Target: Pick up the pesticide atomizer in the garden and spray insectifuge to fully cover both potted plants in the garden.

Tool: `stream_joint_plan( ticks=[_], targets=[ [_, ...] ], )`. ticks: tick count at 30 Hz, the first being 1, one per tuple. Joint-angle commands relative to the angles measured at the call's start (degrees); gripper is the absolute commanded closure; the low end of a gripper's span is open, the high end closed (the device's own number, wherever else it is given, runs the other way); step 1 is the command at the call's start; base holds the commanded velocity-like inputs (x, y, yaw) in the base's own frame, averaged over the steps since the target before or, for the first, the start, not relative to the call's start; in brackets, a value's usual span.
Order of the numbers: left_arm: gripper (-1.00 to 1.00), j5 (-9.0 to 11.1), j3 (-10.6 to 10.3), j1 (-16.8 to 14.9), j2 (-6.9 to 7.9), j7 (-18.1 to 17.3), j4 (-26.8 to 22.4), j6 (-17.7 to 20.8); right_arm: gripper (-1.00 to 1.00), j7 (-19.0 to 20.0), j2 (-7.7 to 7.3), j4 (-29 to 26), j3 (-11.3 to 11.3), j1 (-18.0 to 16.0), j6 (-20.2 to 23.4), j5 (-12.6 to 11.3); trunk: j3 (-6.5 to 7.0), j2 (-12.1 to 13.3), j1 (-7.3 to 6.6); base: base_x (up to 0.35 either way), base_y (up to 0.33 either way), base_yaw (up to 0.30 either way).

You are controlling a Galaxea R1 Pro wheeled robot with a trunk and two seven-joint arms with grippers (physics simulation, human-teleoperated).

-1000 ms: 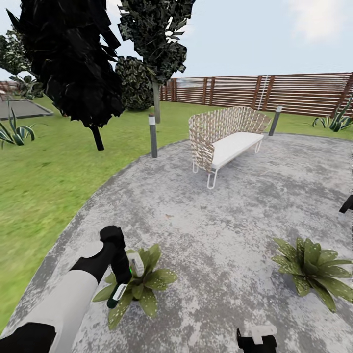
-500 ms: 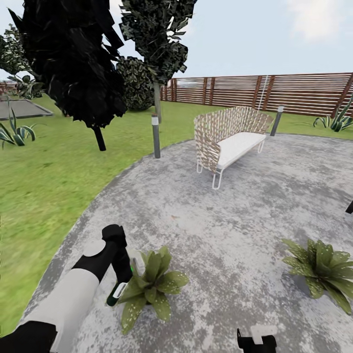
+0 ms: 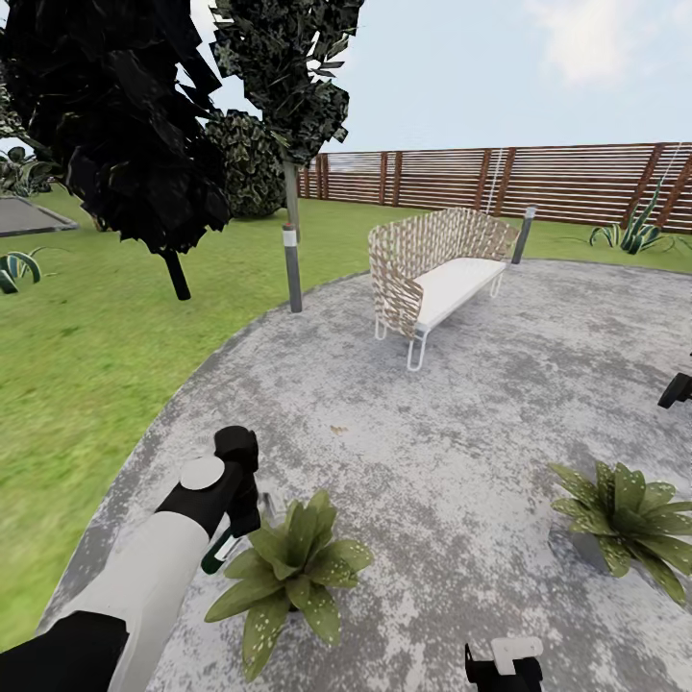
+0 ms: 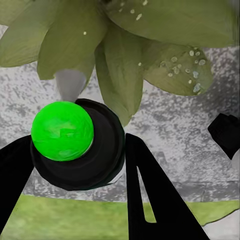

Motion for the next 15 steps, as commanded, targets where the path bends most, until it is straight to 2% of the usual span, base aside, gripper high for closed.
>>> stream_joint_plan(
  ticks=[1,4,6,15],
  targets=[
    [1.00,-0.08,-0.03,-0.03,-0.14,-0.46,-0.04,0.61,-1.00,-0.34,-0.01,0.10,-0.28,-0.05,-0.19,0.61,-0.05,-0.02,-0.01,0.000,0.001,-0.001],
    [1.00,2.42,0.00,-0.09,-1.01,-0.46,0.02,0.42,-1.00,-0.34,-0.01,0.10,-0.28,-0.05,-0.17,0.61,-0.05,-0.02,-0.01,0.000,0.000,-0.013],
    [1.00,3.31,0.00,-0.10,-1.27,-0.46,0.03,0.31,-1.00,-0.34,-0.01,0.10,-0.28,-0.05,-0.17,0.61,-0.05,-0.02,-0.01,0.000,0.000,-0.150],
    [1.00,4.10,0.16,-0.19,-1.13,-0.46,0.56,-0.09,-1.00,-0.34,-0.01,0.10,-0.28,-0.05,-0.17,0.61,-0.05,-0.02,-0.01,0.000,0.000,-0.283]
  ],
)
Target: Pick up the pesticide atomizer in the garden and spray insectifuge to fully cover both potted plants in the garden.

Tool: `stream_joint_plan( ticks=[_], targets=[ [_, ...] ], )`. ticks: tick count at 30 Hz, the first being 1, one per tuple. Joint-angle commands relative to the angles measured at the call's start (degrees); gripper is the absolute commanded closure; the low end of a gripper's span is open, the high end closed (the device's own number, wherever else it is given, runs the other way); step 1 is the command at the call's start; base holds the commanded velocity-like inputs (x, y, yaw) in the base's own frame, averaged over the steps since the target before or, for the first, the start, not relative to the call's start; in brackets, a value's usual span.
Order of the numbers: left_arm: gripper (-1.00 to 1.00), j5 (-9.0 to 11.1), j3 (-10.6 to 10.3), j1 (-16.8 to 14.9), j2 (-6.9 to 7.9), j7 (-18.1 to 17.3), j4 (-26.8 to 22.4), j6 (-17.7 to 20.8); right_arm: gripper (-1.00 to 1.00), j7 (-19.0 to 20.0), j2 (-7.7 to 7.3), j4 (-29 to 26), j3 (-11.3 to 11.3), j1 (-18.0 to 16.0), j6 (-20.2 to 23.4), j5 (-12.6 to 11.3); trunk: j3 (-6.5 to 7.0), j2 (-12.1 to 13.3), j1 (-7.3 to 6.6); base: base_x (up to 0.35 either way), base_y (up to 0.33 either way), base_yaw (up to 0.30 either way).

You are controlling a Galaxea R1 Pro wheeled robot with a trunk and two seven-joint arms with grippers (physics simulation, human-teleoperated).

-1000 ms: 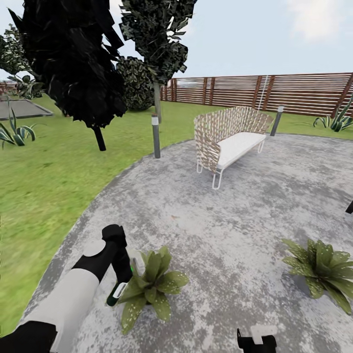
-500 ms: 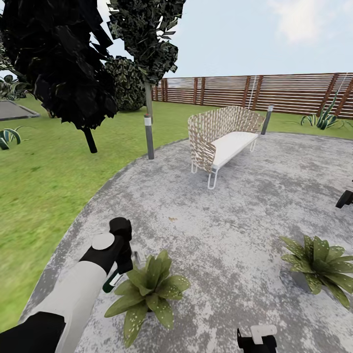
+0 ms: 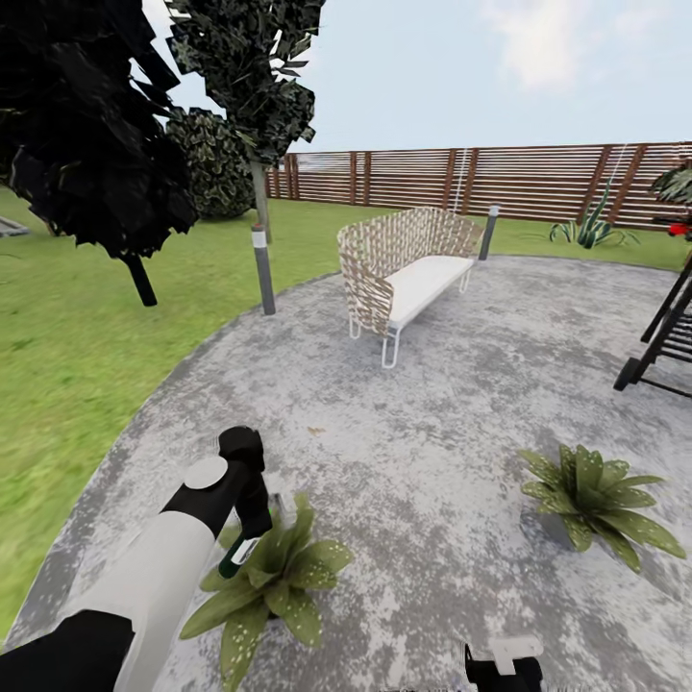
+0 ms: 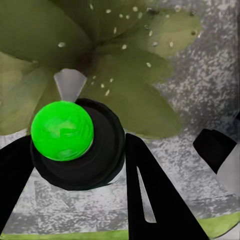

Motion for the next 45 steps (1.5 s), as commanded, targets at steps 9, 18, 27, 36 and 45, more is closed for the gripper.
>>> stream_joint_plan(
  ticks=[9,18,27,36,45],
  targets=[
    [1.00,-0.58,-0.29,0.19,0.00,-0.47,0.10,0.53,-1.00,-0.33,0.00,0.10,-0.29,-0.06,-0.17,0.56,-0.05,-0.02,-0.01,-0.138,0.107,-0.137],
    [1.00,-0.65,-0.20,0.17,-0.02,-0.47,0.21,0.93,-1.00,-0.33,0.00,0.11,-0.29,-0.06,-0.17,0.54,-0.05,-0.02,-0.01,-0.008,0.298,-0.090],
    [1.00,-1.29,-0.44,0.32,0.02,-0.47,0.21,0.73,-1.00,-0.33,-0.05,0.10,-0.32,-0.06,-0.17,0.55,-0.05,-0.02,-0.01,0.050,0.165,-0.182],
    [1.00,-1.31,-0.48,-1.13,-1.04,-0.47,-0.39,1.22,-1.00,-0.37,-0.09,0.03,-0.38,-0.06,-0.20,0.58,-0.05,-0.02,-0.01,0.000,0.001,-0.002],
    [1.00,-0.56,-0.10,-0.14,-1.15,-0.47,0.21,0.95,-1.00,-0.38,-0.09,0.03,-0.35,-0.06,-0.23,0.61,-0.05,-0.02,-0.01,0.000,0.000,0.000]
  ],
)
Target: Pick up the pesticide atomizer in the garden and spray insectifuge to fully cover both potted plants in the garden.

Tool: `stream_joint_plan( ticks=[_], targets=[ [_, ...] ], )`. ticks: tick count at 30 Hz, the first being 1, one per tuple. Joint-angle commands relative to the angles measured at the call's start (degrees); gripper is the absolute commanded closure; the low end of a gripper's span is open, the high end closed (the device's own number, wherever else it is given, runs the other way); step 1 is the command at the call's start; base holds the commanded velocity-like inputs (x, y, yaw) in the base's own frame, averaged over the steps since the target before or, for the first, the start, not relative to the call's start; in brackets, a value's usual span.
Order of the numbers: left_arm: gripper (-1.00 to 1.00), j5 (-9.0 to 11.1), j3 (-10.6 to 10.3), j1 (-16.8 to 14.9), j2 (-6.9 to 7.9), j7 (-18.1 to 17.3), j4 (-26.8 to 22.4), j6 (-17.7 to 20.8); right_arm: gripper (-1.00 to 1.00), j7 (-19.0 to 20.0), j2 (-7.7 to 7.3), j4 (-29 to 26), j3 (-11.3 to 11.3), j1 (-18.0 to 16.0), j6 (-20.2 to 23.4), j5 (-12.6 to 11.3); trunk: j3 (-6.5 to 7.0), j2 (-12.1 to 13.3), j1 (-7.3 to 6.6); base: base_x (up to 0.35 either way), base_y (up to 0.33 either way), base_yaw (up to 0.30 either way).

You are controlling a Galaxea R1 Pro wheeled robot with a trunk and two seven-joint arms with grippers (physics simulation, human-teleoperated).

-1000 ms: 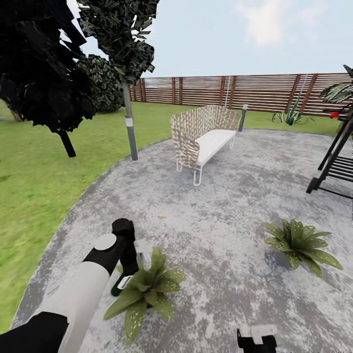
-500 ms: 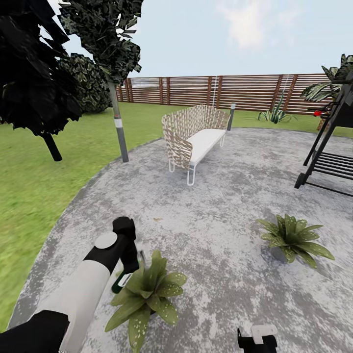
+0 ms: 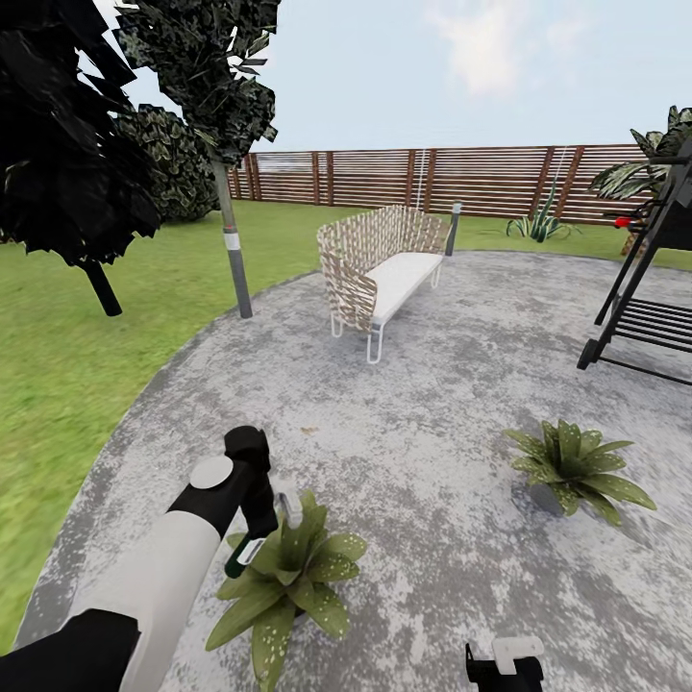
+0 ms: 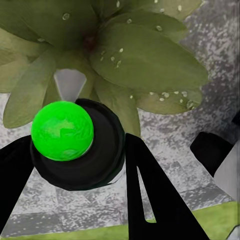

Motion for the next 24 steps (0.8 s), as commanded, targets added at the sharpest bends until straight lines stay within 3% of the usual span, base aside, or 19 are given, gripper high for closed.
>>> stream_joint_plan(
  ticks=[1,12,19,24],
  targets=[
    [1.00,-0.39,0.00,-0.02,-0.06,-0.45,-0.04,0.66,-1.00,-0.30,-0.01,0.10,-0.32,-0.05,-0.18,0.61,-0.05,-0.02,-0.01,0.000,0.000,0.000],
    [1.00,-0.31,0.02,0.13,-0.02,-0.45,1.84,0.80,-1.00,-0.32,-0.01,0.10,-0.33,-0.05,-0.19,0.59,-0.05,-0.02,-0.01,0.093,0.055,-0.002],
    [1.00,-0.38,0.19,0.16,0.45,-0.45,4.72,0.80,-1.00,-0.32,-0.01,0.10,-0.33,-0.05,-0.18,0.60,-0.05,-0.02,-0.01,0.002,0.001,-0.228],
    [1.00,-0.38,0.22,0.16,0.52,-0.45,4.79,0.80,-1.00,-0.30,-0.01,0.10,-0.32,-0.05,-0.19,0.60,-0.05,-0.02,-0.01,-0.066,0.028,-0.036]
  ],
)
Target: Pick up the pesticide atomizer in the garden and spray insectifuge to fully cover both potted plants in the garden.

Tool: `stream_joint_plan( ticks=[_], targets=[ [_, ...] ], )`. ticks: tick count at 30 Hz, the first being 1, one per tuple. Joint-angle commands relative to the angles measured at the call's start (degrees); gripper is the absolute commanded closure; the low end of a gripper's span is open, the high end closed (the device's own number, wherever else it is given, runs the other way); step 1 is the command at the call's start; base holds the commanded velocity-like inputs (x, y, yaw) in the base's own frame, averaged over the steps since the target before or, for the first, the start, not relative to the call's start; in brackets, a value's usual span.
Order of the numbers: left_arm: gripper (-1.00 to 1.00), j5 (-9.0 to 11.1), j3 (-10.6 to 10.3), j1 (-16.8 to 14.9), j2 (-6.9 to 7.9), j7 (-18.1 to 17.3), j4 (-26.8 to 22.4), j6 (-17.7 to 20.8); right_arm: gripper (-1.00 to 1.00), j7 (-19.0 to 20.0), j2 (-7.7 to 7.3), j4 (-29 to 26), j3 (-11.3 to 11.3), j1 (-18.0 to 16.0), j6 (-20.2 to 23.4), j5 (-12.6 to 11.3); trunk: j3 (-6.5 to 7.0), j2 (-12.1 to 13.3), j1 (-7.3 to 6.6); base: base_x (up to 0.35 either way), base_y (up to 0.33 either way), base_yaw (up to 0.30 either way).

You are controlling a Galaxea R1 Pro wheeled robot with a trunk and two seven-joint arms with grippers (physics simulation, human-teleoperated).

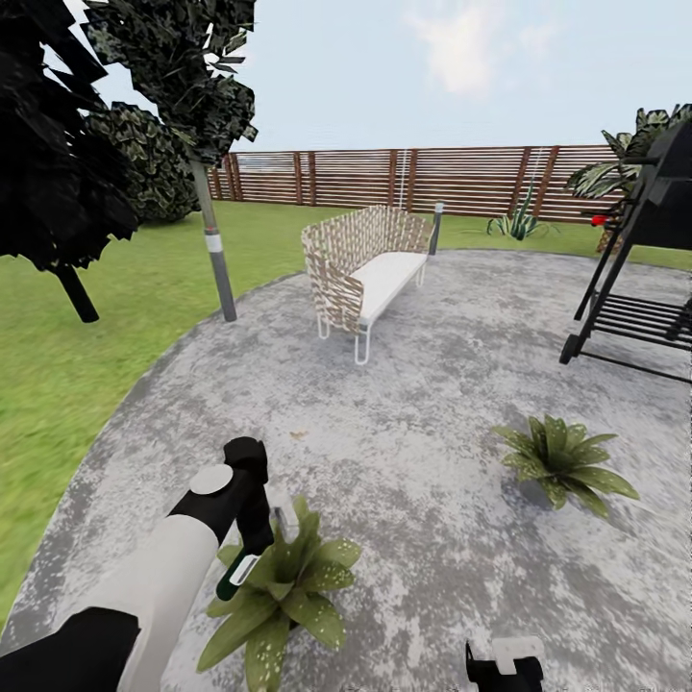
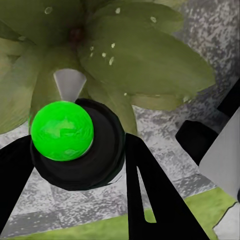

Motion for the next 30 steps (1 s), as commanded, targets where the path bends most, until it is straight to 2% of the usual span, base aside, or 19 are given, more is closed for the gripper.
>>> stream_joint_plan(
  ticks=[1,21,26,30],
  targets=[
    [1.00,-0.36,-0.06,-0.02,-0.05,-0.44,-0.04,0.61,-1.00,-0.34,-0.01,0.10,-0.30,-0.05,-0.18,0.60,-0.05,-0.02,-0.03,-0.238,0.129,-0.004],
    [1.00,-0.27,0.20,-0.02,-0.20,-0.44,-0.04,0.70,-1.00,-0.32,-0.01,0.10,-0.29,-0.05,-0.17,0.62,-0.05,-0.02,-0.03,-0.280,0.180,0.000],
    [1.00,-0.19,0.20,-0.02,-0.12,-0.44,0.77,0.70,-1.00,-0.33,-0.01,0.10,-0.29,-0.05,-0.18,0.62,-0.05,-0.02,-0.03,-0.250,0.228,-0.198],
    [1.00,-0.16,0.20,0.61,-0.13,-0.44,1.84,0.70,-1.00,-0.36,-0.01,0.10,-0.30,-0.05,-0.17,0.62,-0.05,-0.02,-0.03,-0.051,0.124,-0.148]
  ],
)
